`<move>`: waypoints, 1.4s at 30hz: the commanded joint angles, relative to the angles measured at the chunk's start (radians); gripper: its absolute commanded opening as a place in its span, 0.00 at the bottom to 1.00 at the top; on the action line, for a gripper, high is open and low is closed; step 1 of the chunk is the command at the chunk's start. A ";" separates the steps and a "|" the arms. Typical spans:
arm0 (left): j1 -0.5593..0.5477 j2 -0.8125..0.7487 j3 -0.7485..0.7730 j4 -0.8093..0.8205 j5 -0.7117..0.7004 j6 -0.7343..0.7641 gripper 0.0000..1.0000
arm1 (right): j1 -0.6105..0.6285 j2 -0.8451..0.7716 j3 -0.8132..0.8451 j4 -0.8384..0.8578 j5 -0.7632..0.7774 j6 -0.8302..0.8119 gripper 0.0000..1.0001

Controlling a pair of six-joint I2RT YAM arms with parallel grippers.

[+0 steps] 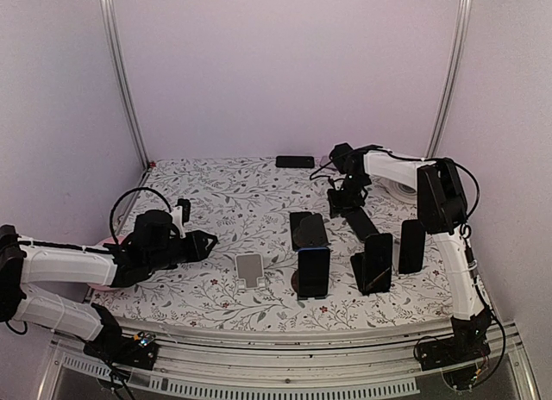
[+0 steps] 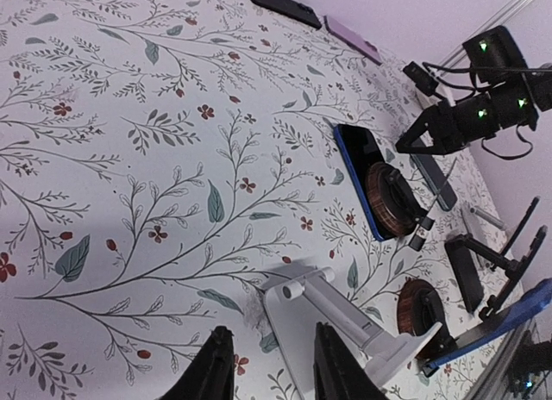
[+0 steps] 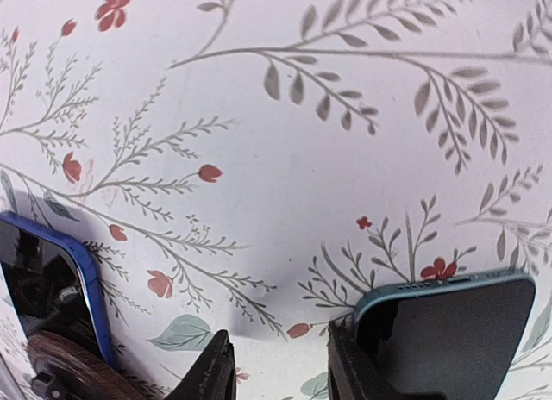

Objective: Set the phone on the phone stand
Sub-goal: Move the phone to the center of the board, then pick up the phone at the center of the board.

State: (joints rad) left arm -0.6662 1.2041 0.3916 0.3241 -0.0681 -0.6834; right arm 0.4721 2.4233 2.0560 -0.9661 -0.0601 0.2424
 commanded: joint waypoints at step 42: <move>0.013 -0.029 0.009 -0.024 -0.020 0.018 0.35 | -0.115 -0.227 -0.336 0.225 0.019 -0.200 0.99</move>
State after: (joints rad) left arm -0.6651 1.1843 0.3920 0.3077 -0.0761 -0.6800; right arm 0.3653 2.1601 1.7260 -0.7197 0.0032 0.0860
